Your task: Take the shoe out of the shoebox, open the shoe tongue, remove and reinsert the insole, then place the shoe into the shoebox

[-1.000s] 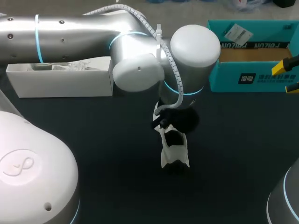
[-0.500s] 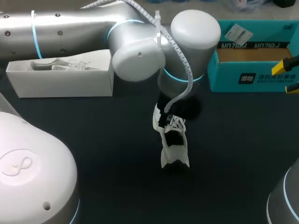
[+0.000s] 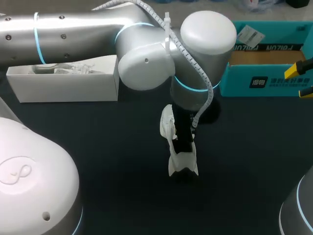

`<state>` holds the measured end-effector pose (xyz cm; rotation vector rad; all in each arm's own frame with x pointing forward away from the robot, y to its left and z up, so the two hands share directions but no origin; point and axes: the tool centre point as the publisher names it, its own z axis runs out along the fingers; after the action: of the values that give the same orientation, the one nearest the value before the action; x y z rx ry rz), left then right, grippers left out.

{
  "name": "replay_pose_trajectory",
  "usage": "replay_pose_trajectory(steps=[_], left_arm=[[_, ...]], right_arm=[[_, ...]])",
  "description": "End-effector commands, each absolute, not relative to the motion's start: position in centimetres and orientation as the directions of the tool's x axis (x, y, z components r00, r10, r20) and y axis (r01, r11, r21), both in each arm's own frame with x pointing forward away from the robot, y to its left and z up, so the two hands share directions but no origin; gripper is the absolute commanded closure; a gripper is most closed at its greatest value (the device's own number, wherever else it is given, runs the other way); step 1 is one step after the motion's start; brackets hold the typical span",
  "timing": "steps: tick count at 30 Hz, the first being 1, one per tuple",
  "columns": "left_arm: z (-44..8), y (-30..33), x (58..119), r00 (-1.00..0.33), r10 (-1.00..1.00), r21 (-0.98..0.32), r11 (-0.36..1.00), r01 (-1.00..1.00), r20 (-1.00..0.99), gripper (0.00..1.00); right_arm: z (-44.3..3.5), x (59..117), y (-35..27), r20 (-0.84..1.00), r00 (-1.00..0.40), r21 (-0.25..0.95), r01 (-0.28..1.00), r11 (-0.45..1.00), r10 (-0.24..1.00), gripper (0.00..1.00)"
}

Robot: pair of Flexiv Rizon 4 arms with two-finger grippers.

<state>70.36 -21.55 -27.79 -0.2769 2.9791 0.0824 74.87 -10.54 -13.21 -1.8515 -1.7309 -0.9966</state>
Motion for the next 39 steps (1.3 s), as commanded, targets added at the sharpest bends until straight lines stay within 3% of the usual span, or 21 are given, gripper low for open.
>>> replay_pose_trajectory(steps=[1, 16, 39], left_arm=[[-29.0, -21.5, 68.9, -0.838, -0.532, -0.192, 0.841, -0.506, -0.122, 0.0], [-33.7, -23.6, 67.2, -0.903, -0.427, -0.105, 0.901, -0.42, -0.054, 0.0], [-37.1, -23.0, 67.5, -0.997, -0.043, -0.054, 0.998, -0.039, -0.056, 0.0]], right_arm=[[-13.2, 74.9, -10.5, 0.733, -0.027, 0.167, 0.976, -0.141, 0.68, 0.0], [-13.2, 74.9, -10.5, 0.733, -0.027, 0.167, 0.976, -0.141, 0.68, 0.0], [-13.2, 74.9, -10.5, 0.733, -0.027, 0.167, 0.976, -0.141, 0.68, 0.0]])
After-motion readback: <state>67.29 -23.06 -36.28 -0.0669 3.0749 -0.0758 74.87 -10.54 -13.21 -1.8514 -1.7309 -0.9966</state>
